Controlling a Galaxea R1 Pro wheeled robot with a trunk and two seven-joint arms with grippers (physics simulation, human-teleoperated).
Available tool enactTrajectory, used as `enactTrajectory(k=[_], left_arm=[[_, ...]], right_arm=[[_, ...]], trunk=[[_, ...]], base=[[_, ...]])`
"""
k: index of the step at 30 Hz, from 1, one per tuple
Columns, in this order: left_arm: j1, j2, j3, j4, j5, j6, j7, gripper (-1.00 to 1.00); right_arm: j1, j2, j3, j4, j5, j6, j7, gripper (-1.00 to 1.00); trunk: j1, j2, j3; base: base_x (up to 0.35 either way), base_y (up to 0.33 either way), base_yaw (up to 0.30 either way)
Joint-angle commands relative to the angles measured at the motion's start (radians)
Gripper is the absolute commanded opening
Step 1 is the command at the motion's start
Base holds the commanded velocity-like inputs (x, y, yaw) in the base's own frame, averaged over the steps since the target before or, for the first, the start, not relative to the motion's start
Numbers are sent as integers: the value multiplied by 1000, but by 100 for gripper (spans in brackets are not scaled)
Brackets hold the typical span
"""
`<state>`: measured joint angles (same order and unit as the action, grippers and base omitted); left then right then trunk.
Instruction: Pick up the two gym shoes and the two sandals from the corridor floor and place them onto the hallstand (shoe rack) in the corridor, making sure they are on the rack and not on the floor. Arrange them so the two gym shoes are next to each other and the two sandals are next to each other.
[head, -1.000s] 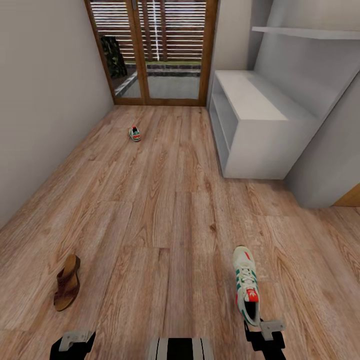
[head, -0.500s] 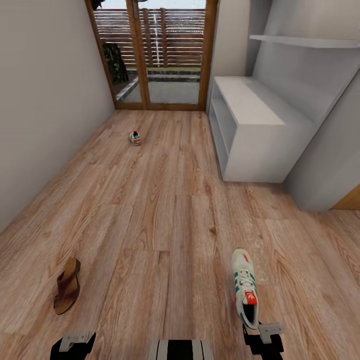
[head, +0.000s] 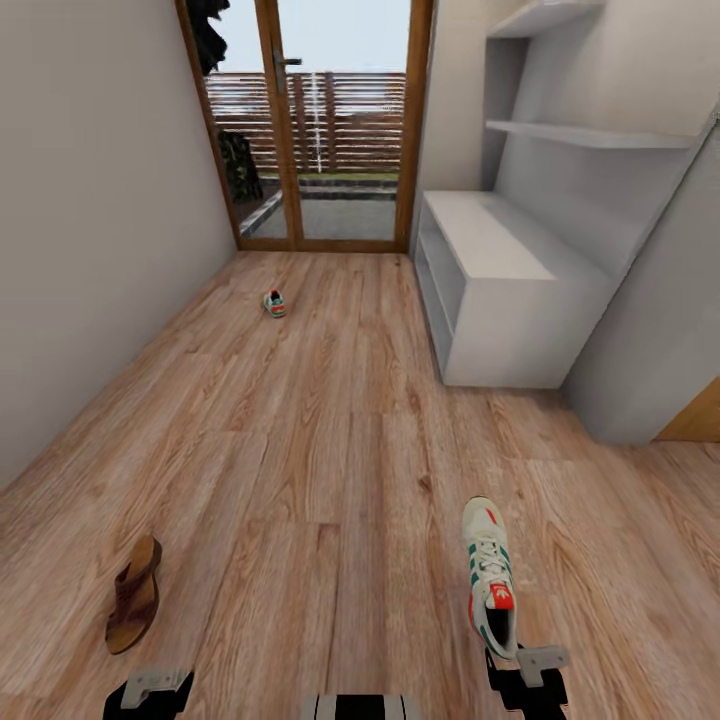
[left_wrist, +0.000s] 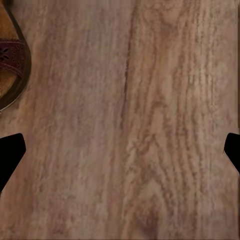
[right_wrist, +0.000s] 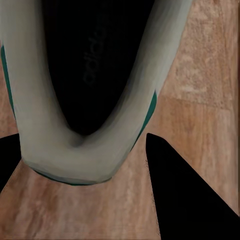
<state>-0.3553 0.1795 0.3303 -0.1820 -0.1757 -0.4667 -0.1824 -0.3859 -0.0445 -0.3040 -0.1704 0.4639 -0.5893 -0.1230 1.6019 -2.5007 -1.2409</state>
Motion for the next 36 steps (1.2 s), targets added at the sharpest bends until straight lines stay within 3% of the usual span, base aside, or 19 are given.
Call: enactTrajectory(k=[1,4,18,36], left_arm=[[-1,-1,9,1,-8,-3,-5,100],[-1,-1,9,1,-8,-3,-5,100],[-1,-4,9,1,-8,-3,-4,100],[5,3,10,1,-13,-11,0,100]], right_arm=[[-1,0,-3,2,10,-3,-9,-100],[-1,0,-3,2,10,-3,-9,-100],[-1,0,-3,3,12,-3,-7,-100],[-1,1,-4,2,10,-3,-8,-100]], trunk=[[-1,0,5],[-2,1,21],[-56,99,86],[-125,225,145]], base=[[0,0,0],[0,0,0],[0,0,0],[0,0,0]])
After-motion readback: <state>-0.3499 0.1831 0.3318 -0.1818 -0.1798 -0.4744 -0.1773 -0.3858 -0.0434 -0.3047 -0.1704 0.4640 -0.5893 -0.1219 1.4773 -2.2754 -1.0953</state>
